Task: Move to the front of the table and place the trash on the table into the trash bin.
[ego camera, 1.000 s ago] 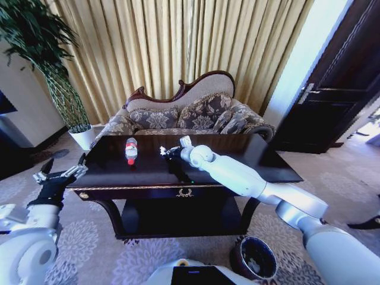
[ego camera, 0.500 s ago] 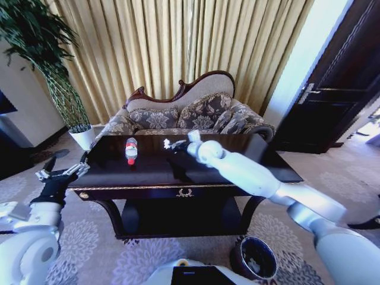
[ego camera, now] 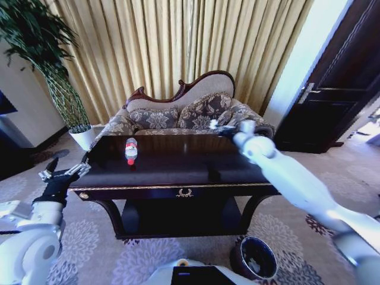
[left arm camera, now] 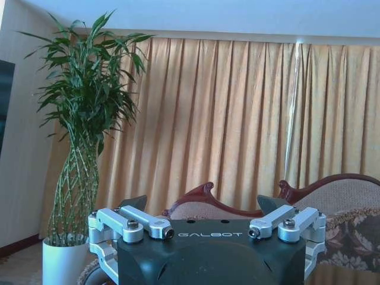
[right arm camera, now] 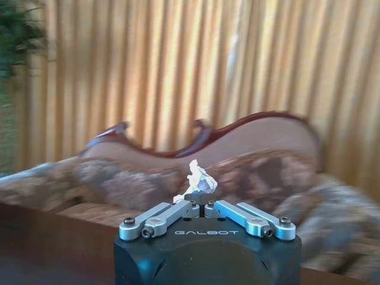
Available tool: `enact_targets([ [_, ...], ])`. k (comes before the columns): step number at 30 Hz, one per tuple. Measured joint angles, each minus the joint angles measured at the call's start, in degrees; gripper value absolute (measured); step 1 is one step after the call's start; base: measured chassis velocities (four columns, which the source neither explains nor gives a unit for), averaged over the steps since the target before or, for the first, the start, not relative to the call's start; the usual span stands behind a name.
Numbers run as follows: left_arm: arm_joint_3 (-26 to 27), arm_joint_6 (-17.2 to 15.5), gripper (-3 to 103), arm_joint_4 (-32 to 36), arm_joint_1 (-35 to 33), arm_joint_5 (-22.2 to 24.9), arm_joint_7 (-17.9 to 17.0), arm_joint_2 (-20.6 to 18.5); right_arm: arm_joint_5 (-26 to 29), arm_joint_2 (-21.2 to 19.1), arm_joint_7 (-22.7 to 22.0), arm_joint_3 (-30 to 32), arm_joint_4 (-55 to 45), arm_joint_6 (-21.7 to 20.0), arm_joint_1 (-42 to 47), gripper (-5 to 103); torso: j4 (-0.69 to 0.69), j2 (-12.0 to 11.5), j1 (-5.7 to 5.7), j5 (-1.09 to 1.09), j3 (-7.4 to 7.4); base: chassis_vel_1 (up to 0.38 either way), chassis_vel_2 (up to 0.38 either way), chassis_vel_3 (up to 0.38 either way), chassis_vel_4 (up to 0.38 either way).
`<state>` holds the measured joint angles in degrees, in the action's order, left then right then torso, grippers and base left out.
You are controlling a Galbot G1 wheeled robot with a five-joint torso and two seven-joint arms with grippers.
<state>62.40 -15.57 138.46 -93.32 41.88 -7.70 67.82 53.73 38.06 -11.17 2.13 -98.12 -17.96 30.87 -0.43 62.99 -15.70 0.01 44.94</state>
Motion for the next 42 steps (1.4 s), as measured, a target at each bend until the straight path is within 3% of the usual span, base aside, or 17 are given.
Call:
enact_targets([
  [3, -0.4, 0.0, 100, -0.2, 0.2, 0.0, 0.0, 0.0, -1.1, -1.4, -0.2, 4.1, -1.4, 1.2, 4.7, 0, 0.01, 0.0, 0.00, 0.00, 0.00, 0.000, 0.000, 0.000, 0.000],
  [6, -1.2, 0.0, 100, -1.0, 0.4, 0.0, 0.3, -0.3, -2.9, -2.7, -0.2, 16.0, -6.1, 2.5, 18.1, 0, 0.00, 0.0, 0.00, 0.00, 0.00, 0.000, 0.000, 0.000, 0.000],
  [12, -1.7, 0.0, 100, -2.1, 0.7, 0.2, 0.9, -1.3, -3.7, -3.1, -0.3, 25.8, -10.5, 3.2, 28.6, 0, 0.02, 0.0, 0.00, -0.03, 0.00, 0.000, 0.000, 0.000, 0.000],
  [14, -2.2, 0.0, 100, -2.9, 1.5, 0.4, 0.9, -2.1, -3.9, -2.4, -0.3, 31.8, -13.2, 3.2, 35.0, 0, 0.00, 0.0, 0.00, -0.02, 0.00, 0.000, 0.000, 0.000, 0.000],
  [17, -2.4, -0.2, 100, -3.2, 2.0, 0.4, 1.0, -2.8, -4.0, -1.3, -0.3, 35.7, -15.4, 3.1, 39.2, 0, -0.01, 0.0, 0.00, -0.02, 0.00, 0.000, 0.000, 0.000, 0.000],
  [18, -3.1, -1.2, 100, -3.4, 2.3, 0.4, 0.9, -3.7, -4.9, 1.2, -0.2, 40.5, -18.5, 3.2, 45.3, 0, 0.02, 0.0, 0.00, -0.02, 0.00, 0.000, 0.000, 0.000, 0.000],
  [27, -4.8, -1.3, 100, -3.2, 2.2, 0.2, 0.9, -3.5, -6.1, 4.9, -0.1, 46.3, -23.1, 4.2, 54.4, 0, 0.00, 0.0, 0.00, -0.02, 0.00, 0.000, 0.000, 0.000, 0.000],
  [42, -6.4, -1.5, 100, -3.6, 2.8, -1.8, 1.0, -4.4, -6.9, 6.0, -0.2, 45.7, -23.6, 4.2, 55.0, 0, 0.01, 0.0, -0.01, -0.02, 0.01, 0.000, 0.000, 0.000, 0.000],
])
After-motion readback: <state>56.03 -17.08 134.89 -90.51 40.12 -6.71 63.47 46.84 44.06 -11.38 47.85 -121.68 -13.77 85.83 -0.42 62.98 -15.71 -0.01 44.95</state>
